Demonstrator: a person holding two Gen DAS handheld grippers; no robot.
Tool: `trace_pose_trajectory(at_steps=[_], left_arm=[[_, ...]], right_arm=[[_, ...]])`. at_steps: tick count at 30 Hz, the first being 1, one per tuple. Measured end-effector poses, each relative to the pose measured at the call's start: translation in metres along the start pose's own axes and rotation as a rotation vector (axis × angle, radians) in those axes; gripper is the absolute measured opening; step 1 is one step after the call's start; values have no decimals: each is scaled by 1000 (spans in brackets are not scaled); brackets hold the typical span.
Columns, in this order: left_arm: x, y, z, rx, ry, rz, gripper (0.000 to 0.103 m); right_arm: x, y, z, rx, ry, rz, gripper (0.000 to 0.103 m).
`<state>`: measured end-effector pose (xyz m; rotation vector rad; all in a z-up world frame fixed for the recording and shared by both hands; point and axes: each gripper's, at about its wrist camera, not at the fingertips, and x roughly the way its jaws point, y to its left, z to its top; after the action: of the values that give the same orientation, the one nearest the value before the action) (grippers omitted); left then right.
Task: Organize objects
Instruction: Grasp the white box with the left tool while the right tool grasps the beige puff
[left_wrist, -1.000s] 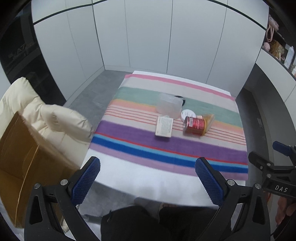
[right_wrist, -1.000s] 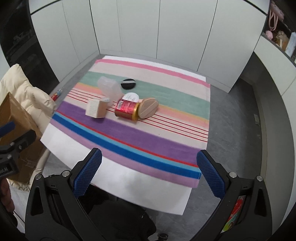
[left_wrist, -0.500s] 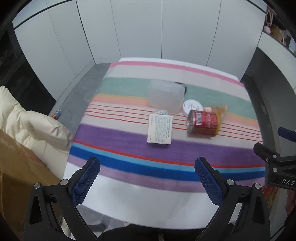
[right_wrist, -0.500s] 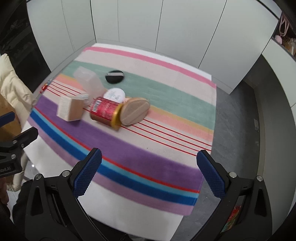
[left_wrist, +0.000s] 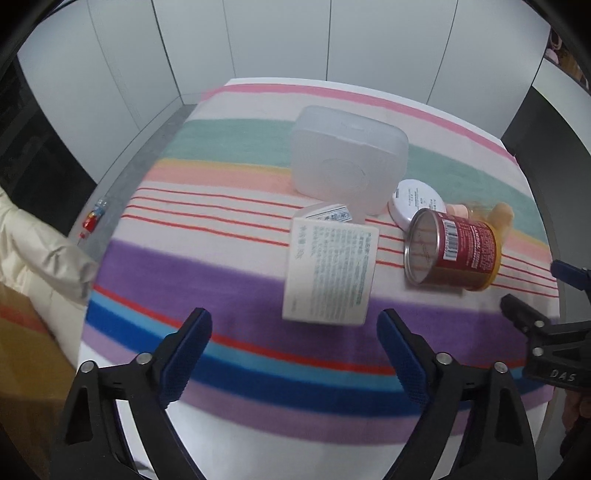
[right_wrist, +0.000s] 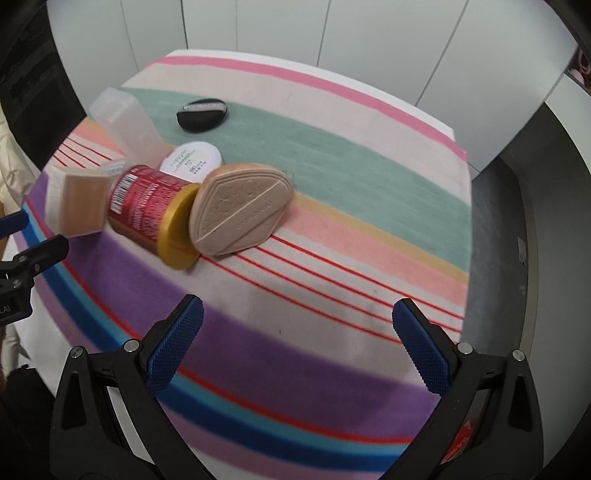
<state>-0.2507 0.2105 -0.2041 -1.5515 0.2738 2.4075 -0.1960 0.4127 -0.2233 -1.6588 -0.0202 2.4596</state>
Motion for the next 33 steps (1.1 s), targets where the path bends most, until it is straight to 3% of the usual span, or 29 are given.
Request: trace_pose_trajectory(at_steps=[11,13,17,18,26,33], left_arm=[[11,-13,12,79,-59,-20,78],[12,-12,14,81,-67,-23,72],[16,-9,17,70,-40,-42,47],[18,-9,17,71,-32,-42,46],[16,-7,16,72,-28,-44,43],[2,-7,16,70,-47,-53,43]], right_arm=[[29,15,26,-20,-28,49,103],[29,19,32,-25,-40,58,103],[29,24,39,-30,-58,73,103],[30,27,41,-36,-61,80,102],[30,40,45,-49,-49,133,62],[24,35,46,-44,-46,133,59]])
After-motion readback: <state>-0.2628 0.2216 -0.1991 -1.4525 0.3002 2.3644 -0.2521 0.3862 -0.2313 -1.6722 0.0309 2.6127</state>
